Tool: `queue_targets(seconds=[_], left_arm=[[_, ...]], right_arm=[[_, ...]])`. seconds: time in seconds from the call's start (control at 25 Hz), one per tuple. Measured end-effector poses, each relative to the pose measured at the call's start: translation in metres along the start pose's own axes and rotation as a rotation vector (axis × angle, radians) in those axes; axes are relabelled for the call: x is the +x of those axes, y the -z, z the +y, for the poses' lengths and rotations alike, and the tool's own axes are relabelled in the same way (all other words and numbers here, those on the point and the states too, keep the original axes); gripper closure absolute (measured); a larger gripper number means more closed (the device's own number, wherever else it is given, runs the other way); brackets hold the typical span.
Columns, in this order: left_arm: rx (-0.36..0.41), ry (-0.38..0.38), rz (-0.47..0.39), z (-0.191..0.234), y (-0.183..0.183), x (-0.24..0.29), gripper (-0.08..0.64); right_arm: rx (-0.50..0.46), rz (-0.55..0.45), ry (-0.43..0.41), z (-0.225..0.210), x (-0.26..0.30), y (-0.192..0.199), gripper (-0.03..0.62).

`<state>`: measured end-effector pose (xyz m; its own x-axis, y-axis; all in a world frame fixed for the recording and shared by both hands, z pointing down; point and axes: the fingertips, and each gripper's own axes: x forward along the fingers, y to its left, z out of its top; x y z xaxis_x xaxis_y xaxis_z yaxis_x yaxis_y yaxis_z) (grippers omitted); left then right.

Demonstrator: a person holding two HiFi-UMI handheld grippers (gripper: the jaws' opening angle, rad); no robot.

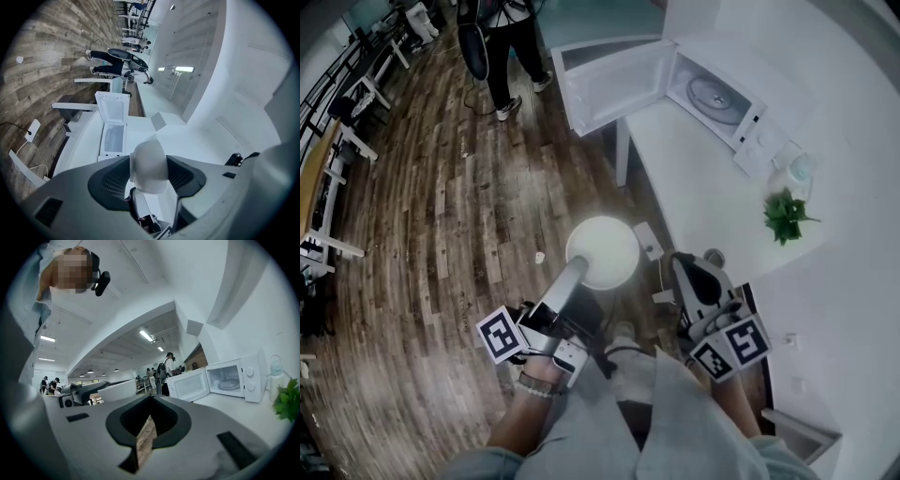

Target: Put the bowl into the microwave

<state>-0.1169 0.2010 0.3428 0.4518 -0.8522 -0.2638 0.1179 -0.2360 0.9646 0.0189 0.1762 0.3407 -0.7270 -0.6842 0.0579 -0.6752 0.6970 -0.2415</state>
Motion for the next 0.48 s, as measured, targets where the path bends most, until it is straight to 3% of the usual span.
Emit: queue_targets(seconds=[0.48], left_arm=[[0.011,0.001,-0.014,0.012,-0.003,0.050,0.327]], right_arm=[[0.000,0.003,-0.023,-0.049,0.020,-0.012,0.591]])
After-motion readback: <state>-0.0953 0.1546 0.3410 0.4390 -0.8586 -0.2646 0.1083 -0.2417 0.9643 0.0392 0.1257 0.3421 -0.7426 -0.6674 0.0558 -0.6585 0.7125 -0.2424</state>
